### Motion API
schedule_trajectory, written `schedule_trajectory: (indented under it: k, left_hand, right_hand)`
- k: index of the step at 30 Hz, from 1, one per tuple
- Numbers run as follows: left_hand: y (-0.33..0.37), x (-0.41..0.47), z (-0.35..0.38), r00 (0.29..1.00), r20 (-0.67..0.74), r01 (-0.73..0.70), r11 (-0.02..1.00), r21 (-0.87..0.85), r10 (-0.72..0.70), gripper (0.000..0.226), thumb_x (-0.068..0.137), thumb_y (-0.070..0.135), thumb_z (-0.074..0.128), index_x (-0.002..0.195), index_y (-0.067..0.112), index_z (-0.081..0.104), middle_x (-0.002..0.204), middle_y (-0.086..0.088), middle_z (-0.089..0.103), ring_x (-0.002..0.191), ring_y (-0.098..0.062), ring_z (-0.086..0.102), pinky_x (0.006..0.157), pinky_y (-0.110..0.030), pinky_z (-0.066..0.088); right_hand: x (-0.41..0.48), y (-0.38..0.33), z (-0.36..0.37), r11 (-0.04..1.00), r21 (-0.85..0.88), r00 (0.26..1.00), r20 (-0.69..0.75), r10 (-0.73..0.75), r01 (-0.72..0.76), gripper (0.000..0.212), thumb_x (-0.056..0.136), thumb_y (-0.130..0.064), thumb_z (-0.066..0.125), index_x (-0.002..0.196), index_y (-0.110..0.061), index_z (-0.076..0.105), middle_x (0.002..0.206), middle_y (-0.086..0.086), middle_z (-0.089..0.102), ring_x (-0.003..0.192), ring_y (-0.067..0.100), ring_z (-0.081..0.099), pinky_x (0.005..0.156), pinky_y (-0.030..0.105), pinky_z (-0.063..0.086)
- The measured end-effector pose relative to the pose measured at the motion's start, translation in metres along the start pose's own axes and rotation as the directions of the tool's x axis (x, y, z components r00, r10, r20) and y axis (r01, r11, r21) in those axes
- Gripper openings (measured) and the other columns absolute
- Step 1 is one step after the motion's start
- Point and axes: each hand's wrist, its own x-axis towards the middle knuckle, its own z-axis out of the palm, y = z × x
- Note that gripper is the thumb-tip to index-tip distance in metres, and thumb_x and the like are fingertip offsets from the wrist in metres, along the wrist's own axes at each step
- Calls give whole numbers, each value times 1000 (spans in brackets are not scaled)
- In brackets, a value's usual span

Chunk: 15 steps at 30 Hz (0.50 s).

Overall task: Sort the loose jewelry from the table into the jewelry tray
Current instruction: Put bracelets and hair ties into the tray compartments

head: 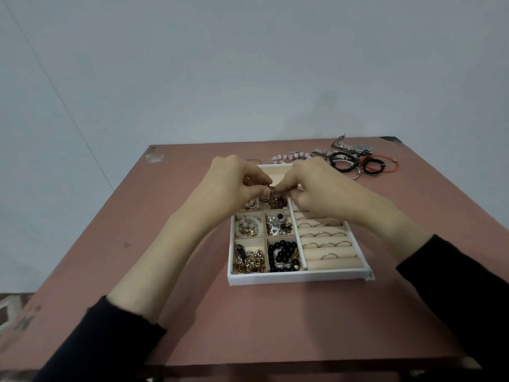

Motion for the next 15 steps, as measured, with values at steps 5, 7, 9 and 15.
schedule_trajectory:
  k: [5,7,9,15]
  left_hand:
    - [10,10,14,999,29,-31,999,45,29,19,81,18,69,100,17,73,95,-1,73,71,-2,57,60,4,36]
    - [13,12,21,998,47,-52,996,76,49,19,84,15,66,102,15,72,100,-2,72,76,-2,55,68,0,36]
    - [13,14,25,997,51,-58,994,88,54,19,86,13,63,104,13,72,103,-2,72,78,-2,54,74,-4,36]
    - [3,9,27,993,-50,-98,992,73,102,14,84,19,66,95,17,75,93,0,69,74,-3,55,73,-11,47]
  right_hand:
    - [-24,15,-7,941,326,918,-341,200,-84,30,89,-6,53,103,-24,72,89,-1,69,69,14,61,58,17,46]
    - [-32,25,-9,910,404,876,-401,268,-93,27,87,-9,55,97,-27,73,85,-2,69,68,4,56,60,10,41]
    - [-36,34,-9,889,445,856,-415,307,-103,25,85,-9,57,94,-24,74,82,-1,70,66,2,53,62,9,39]
    - [-43,47,-7,855,510,821,-443,360,-100,27,84,-7,56,89,-28,73,75,6,70,66,20,55,60,19,41]
